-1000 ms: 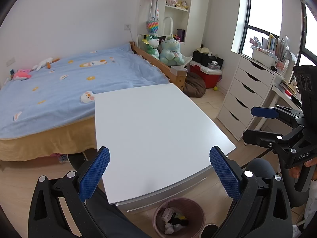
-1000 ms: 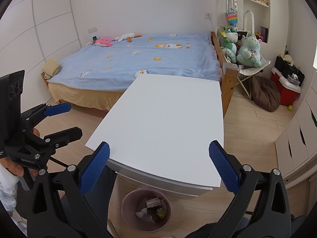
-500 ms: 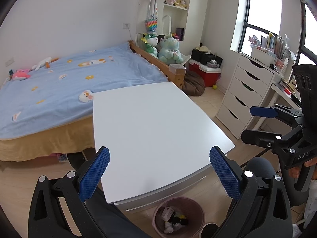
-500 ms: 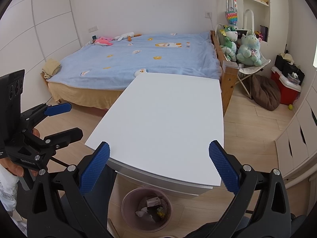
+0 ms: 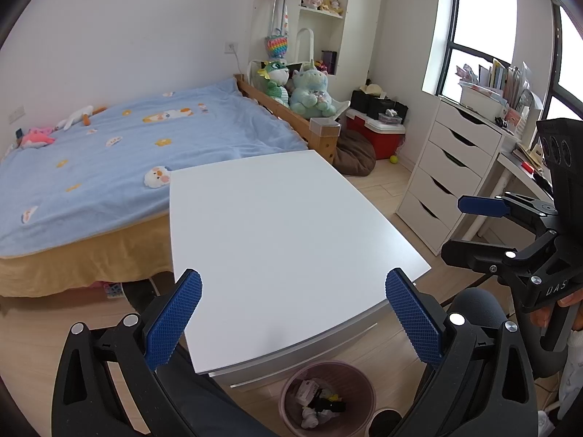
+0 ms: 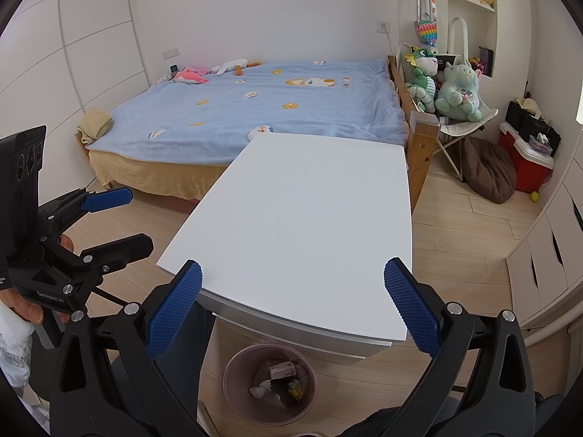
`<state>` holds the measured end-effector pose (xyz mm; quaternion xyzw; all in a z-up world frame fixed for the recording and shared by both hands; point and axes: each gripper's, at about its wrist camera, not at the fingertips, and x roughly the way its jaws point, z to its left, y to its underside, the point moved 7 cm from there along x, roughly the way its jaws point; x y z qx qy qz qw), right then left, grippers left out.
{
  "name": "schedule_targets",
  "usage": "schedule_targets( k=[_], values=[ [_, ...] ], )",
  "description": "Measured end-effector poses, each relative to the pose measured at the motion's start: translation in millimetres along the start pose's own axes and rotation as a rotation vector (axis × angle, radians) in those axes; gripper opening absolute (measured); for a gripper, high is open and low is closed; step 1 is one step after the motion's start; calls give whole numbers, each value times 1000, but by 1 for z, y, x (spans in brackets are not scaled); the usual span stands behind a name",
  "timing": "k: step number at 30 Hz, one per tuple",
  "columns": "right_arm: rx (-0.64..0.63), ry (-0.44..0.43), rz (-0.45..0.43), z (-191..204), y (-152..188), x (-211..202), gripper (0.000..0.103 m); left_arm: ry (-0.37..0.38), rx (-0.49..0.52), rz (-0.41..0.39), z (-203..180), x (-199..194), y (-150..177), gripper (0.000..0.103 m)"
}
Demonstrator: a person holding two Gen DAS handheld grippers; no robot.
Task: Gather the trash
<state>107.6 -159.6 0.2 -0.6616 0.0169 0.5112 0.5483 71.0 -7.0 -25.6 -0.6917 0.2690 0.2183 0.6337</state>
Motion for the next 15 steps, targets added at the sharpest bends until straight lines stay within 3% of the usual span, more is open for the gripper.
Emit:
schedule_targets(
  k=[6,15],
  values=[
    [1,-1,1,-1,0,0,98,5,0,-3,-2,0,2,97],
    [1,0,7,-1,3,1,98,-59,38,-2,1,0,2,97]
  ],
)
